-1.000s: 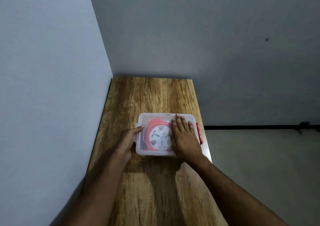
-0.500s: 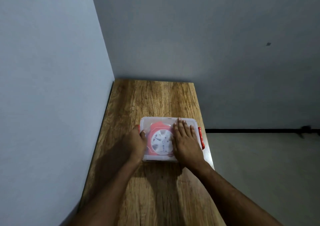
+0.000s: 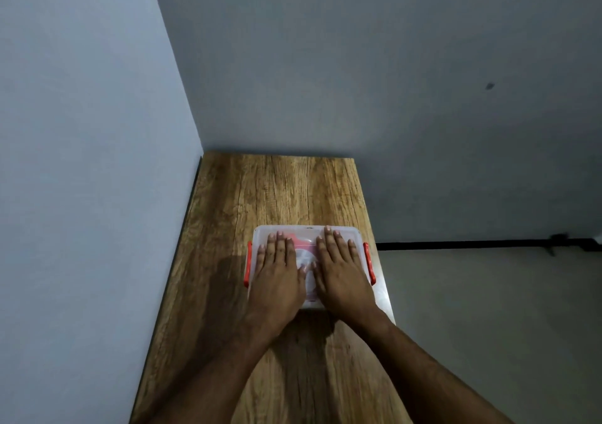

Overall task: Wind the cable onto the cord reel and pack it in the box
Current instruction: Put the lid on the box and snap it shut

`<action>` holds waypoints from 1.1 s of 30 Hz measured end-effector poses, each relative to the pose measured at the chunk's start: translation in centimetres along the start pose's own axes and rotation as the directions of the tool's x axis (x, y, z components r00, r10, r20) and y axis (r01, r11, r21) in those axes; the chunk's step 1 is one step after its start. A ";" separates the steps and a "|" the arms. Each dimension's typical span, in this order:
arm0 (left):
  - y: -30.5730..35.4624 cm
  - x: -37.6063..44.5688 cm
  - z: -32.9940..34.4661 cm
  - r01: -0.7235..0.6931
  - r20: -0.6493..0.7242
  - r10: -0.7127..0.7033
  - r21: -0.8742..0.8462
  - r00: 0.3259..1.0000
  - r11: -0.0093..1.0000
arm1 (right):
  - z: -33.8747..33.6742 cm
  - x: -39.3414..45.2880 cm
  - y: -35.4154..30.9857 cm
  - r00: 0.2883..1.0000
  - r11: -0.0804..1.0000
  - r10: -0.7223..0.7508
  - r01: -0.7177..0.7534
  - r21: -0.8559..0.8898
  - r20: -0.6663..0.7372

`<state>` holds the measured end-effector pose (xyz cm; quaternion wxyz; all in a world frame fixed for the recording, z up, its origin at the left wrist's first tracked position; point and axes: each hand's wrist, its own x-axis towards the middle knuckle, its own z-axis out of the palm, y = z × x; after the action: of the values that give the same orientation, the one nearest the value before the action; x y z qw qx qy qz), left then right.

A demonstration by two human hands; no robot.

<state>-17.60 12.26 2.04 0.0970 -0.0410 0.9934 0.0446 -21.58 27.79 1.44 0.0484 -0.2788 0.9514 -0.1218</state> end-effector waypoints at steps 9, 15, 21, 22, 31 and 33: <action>-2.4 0.0 -0.2 0.036 -0.305 -0.092 -0.186 0.948 0.982 | -0.4 -0.1 0.2 0.892 0.920 0.391 -0.368 0.138 -0.229; -4.0 -0.1 -0.2 0.221 0.092 -0.418 -0.937 0.904 0.271 | -2.0 1.1 4.0 0.787 0.550 0.610 -0.501 0.668 0.088; -5.4 1.1 0.6 0.405 0.414 -0.330 -0.909 0.848 -0.099 | -2.2 0.6 4.9 0.834 0.137 0.444 -0.423 0.896 0.326; -5.5 1.4 0.7 0.417 0.424 -0.319 -0.904 0.848 -0.093 | -2.2 0.8 4.8 0.839 0.125 0.445 -0.406 0.905 0.314; -7.3 6.9 -2.2 0.353 0.402 -0.253 -0.910 0.880 -0.217 | -4.2 7.6 5.7 0.862 0.161 0.421 -0.378 0.912 0.283; -8.0 9.3 -3.5 0.342 0.395 -0.254 -0.911 0.883 -0.229 | -5.3 10.4 5.8 0.873 0.162 0.410 -0.356 0.920 0.266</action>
<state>-26.64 3.34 2.99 0.0696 -0.3354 0.5702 0.7467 -34.16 27.99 4.84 0.2125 0.0582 0.7235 -0.6542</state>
